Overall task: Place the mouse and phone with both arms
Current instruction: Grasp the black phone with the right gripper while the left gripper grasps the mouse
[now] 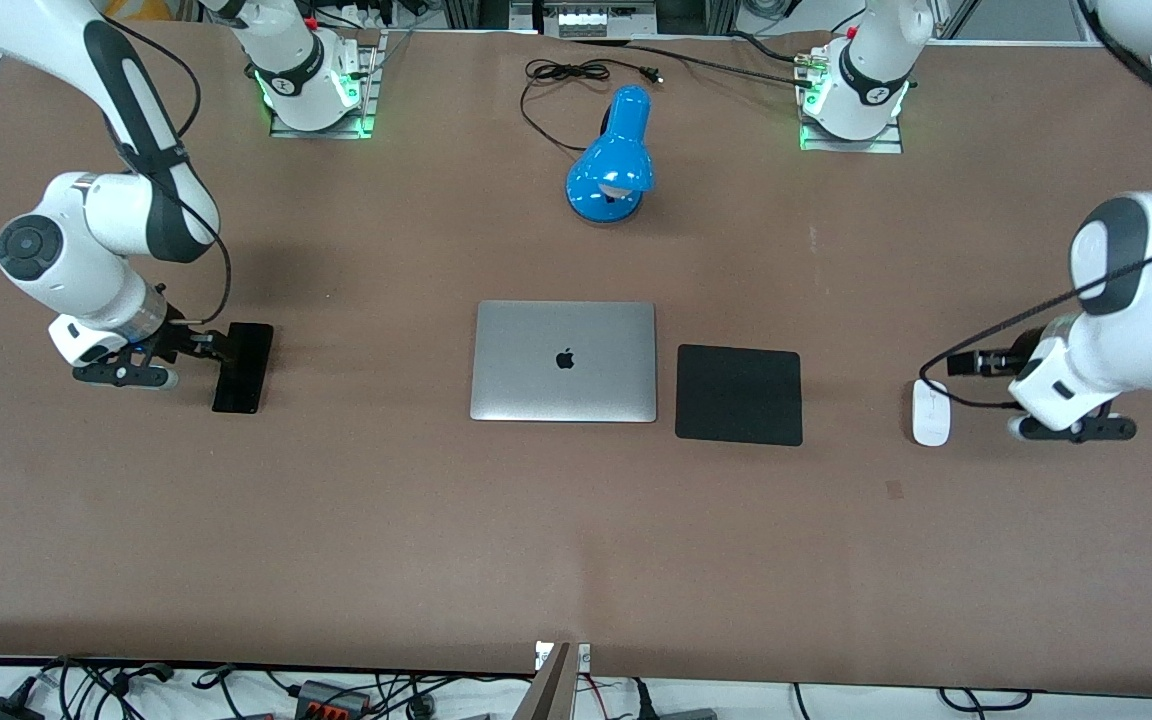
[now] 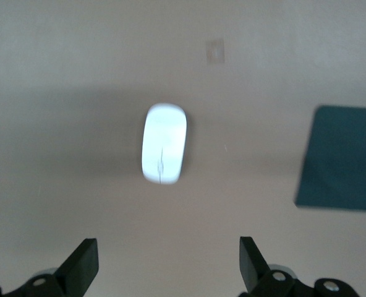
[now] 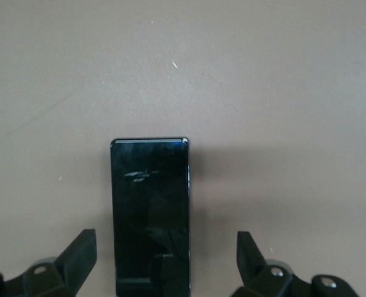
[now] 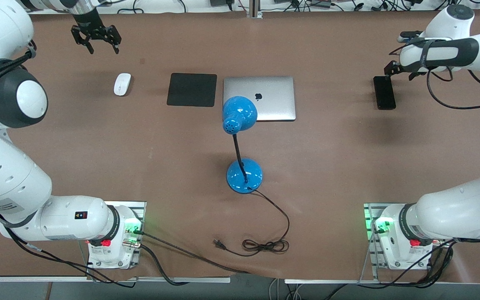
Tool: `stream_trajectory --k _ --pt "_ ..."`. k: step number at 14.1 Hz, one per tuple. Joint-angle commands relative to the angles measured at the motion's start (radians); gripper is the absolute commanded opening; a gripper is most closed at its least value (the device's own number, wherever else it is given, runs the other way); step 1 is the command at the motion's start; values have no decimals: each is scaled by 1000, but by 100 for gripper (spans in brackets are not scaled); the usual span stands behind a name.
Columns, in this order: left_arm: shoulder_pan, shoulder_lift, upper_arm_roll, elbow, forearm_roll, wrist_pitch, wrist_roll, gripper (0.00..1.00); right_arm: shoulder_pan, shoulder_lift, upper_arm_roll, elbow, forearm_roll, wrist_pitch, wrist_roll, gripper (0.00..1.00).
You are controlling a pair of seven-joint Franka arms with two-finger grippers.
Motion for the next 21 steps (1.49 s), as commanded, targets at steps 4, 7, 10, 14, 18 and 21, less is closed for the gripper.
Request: stream_trajectory --k 4,7,10,14,18,21 --pt "29 49 -1 -306 15 615 168 100 1 80 9 -10 -8 78 12 100" --pt "42 123 -2 -320 15 748 197 100 3 104 14 -8 -8 107 14 100" --pt "55 142 -2 -337 15 765 202 100 10 126 17 -8 -8 123 14 100" --pt "59 151 -2 -355 13 765 201 70 13 148 17 -10 -10 141 11 100" --pt "59 140 -4 -351 13 754 191 38 7 158 17 -8 -10 141 -3 52" --pt "56 107 -4 -340 13 745 188 37 7 151 17 -2 -11 138 -12 2"
